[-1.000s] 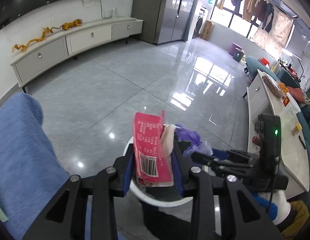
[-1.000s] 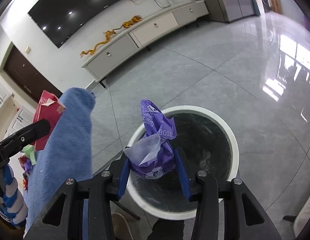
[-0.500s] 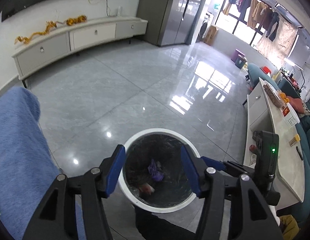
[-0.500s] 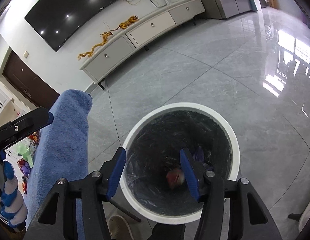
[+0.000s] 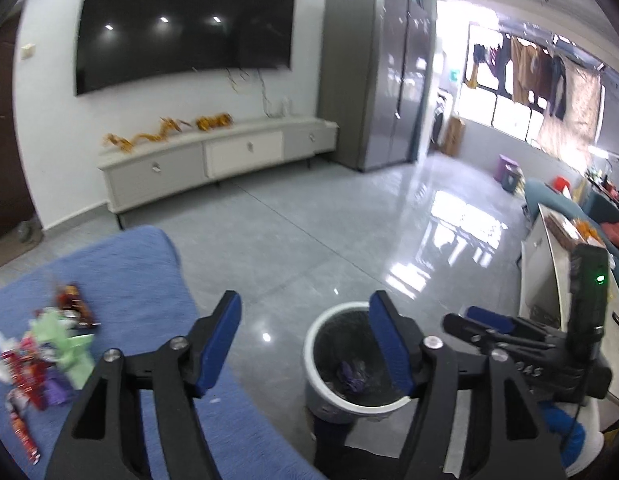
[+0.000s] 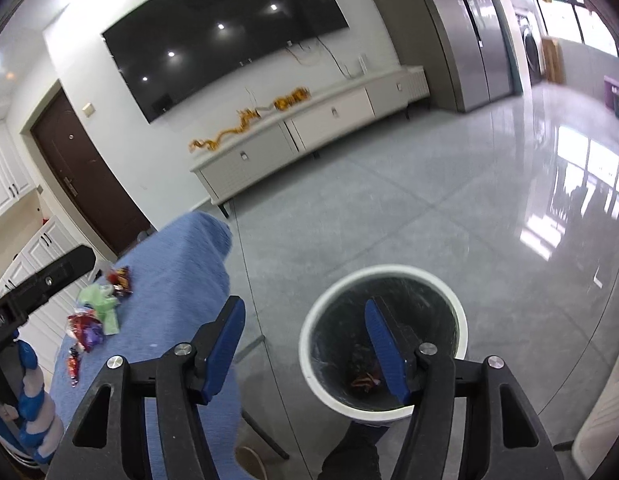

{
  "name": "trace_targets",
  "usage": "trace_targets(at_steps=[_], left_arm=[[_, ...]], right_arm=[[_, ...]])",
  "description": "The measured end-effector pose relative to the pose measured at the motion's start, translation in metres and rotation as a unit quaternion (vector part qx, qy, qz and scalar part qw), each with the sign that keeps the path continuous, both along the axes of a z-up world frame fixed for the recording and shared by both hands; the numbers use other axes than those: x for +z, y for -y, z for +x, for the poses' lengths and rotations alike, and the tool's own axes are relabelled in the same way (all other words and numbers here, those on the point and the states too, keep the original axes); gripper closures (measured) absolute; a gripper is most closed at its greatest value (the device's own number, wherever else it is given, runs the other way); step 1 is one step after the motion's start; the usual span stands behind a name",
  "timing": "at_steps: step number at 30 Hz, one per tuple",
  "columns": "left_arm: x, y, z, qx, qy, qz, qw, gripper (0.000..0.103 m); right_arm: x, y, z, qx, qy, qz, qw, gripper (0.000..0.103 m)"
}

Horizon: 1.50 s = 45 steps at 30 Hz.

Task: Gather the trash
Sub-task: 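Move both open tools back over the wrapper pile on the rug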

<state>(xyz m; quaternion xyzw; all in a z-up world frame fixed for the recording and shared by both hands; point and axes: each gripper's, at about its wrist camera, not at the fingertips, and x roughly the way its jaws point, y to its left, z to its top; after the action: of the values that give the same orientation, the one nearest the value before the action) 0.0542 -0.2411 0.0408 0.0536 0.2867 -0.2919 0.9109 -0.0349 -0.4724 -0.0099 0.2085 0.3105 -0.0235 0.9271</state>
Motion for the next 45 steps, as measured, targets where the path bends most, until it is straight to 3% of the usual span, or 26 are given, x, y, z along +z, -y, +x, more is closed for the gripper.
trace_targets(at_steps=[10,22,28,34,39,45], left_arm=[[0.048,-0.097,-0.044,0.058,0.062,-0.038,0.9957,0.036],[0.058,-0.195,-0.057,0.103,0.068,-0.097,0.9876,0.035],[0.049,-0.239,-0.054,0.125,0.065,-0.115,0.9833,0.035],[0.033,-0.288,-0.036,0.178,0.058,-0.121,0.9749,0.035],[0.009,-0.319,-0.017,0.217,0.040,-0.093,0.9710,0.035],[-0.043,-0.343,0.014,0.260,-0.020,-0.045,0.9645,0.035]], right_arm=[[0.078,-0.081,-0.036,0.021,0.072,-0.064,0.995,0.034],[0.121,-0.171,-0.034,0.066,0.099,-0.122,0.985,0.033],[0.123,-0.207,-0.022,0.086,0.093,-0.141,0.982,0.033],[0.121,-0.234,0.001,0.119,0.088,-0.144,0.978,0.033],[0.098,-0.247,0.029,0.150,0.071,-0.131,0.977,0.033],[0.055,-0.257,0.073,0.191,0.030,-0.096,0.976,0.033]])
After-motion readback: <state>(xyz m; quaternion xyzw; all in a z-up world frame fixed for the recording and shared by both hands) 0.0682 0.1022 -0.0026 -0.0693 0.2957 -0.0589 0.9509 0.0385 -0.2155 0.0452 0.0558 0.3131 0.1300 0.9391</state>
